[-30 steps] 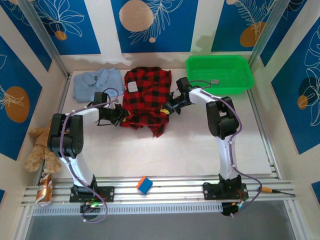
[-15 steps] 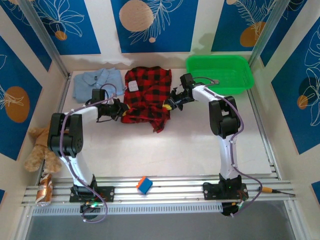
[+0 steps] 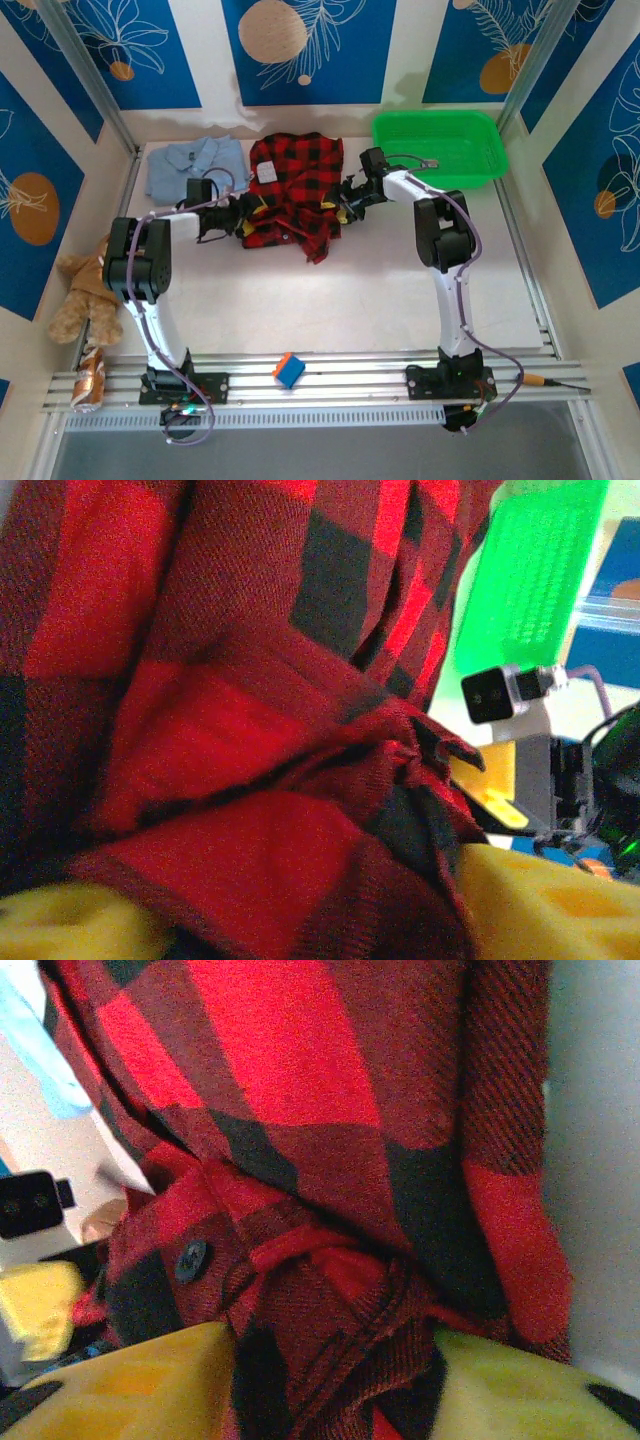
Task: Fold and stack the long sleeve shirts
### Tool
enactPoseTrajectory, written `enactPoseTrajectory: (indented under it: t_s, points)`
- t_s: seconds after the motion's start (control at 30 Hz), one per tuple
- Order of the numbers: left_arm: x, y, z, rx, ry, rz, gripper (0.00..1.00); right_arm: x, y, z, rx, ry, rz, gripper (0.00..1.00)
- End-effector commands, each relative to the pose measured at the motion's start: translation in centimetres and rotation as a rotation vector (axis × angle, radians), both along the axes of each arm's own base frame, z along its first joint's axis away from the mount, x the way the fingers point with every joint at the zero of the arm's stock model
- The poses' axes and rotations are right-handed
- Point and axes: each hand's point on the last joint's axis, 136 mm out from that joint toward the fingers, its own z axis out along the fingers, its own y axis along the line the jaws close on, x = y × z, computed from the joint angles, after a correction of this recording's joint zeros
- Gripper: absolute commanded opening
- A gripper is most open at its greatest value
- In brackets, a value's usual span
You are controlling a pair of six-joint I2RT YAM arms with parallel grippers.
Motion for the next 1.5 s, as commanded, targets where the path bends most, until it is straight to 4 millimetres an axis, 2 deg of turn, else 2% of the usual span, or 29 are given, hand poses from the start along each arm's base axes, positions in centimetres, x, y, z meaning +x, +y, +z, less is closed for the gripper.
enactPoseTrajectory:
  t_s: [0.0, 0.1, 0.17, 0.27, 0.33, 0.43, 0.5, 0.57, 0.7, 0.77, 0.8, 0.9, 1.03, 1.27, 1.47]
  points:
    - [0.7, 1.7, 4.9, 0.031, -0.11, 0.04, 0.89, 0.1, -1.1, 6.1, -0.027, -0.192, -0.005, 0.6]
    - [0.3, 2.9, 7.7, 0.127, -0.154, 0.041, 0.99, -0.8, -2.6, 8.2, -0.075, -0.275, -0.013, 0.65]
    - [0.1, 3.4, 9.5, 0.186, -0.18, 0.029, 1.0, -1.8, -3.6, 9.1, -0.113, -0.309, -0.012, 0.66]
    - [-0.7, 3.8, 10.8, 0.247, -0.187, 0.0, 1.0, -3.8, -4.7, 9.1, -0.153, -0.312, -0.017, 0.66]
    - [-1.5, 4.2, 11.2, 0.291, -0.193, -0.014, 1.0, -5.2, -5.5, 8.2, -0.186, -0.293, -0.024, 0.66]
    - [-3.6, 5.4, 10.5, 0.4, -0.173, -0.024, 1.0, -8.1, -6.2, 6.1, -0.218, -0.244, -0.037, 0.61]
    - [-5.3, 6.0, 9.3, 0.457, -0.151, -0.036, 0.98, -10.1, -5.9, 4.4, -0.223, -0.207, -0.028, 0.52]
    - [-6.9, 6.2, 7.9, 0.484, -0.135, -0.048, 0.88, -12.0, -5.3, 2.1, -0.236, -0.162, -0.015, 0.35]
    - [-9.0, 6.5, 4.6, 0.543, -0.091, -0.07, 0.58, -14.1, -3.3, -1.7, -0.236, -0.088, 0.017, 0.21]
    - [-9.2, 6.3, 3.2, 0.556, -0.072, -0.085, 0.47, -14.1, -1.9, -3.1, -0.237, -0.079, 0.031, 0.17]
    - [-9.2, 6.2, 2.7, 0.565, -0.069, -0.093, 0.44, -14.0, -1.2, -3.5, -0.236, -0.076, 0.037, 0.16]
    - [-8.2, 5.7, 1.6, 0.618, -0.066, -0.133, 0.42, -13.4, 1.3, -4.0, -0.239, -0.082, 0.079, 0.16]
    - [-5.6, 4.6, 1.1, 0.692, -0.088, -0.188, 0.41, -11.9, 2.8, -4.4, -0.256, -0.078, 0.066, 0.15]
    - [-0.7, 1.7, 2.0, 0.797, -0.166, -0.287, 0.4, -8.9, 3.9, -2.4, -0.225, -0.115, 0.022, 0.15]
    - [1.5, -0.6, 1.5, 0.776, -0.196, -0.326, 0.4, -5.5, 4.3, -0.6, -0.177, -0.139, -0.014, 0.16]
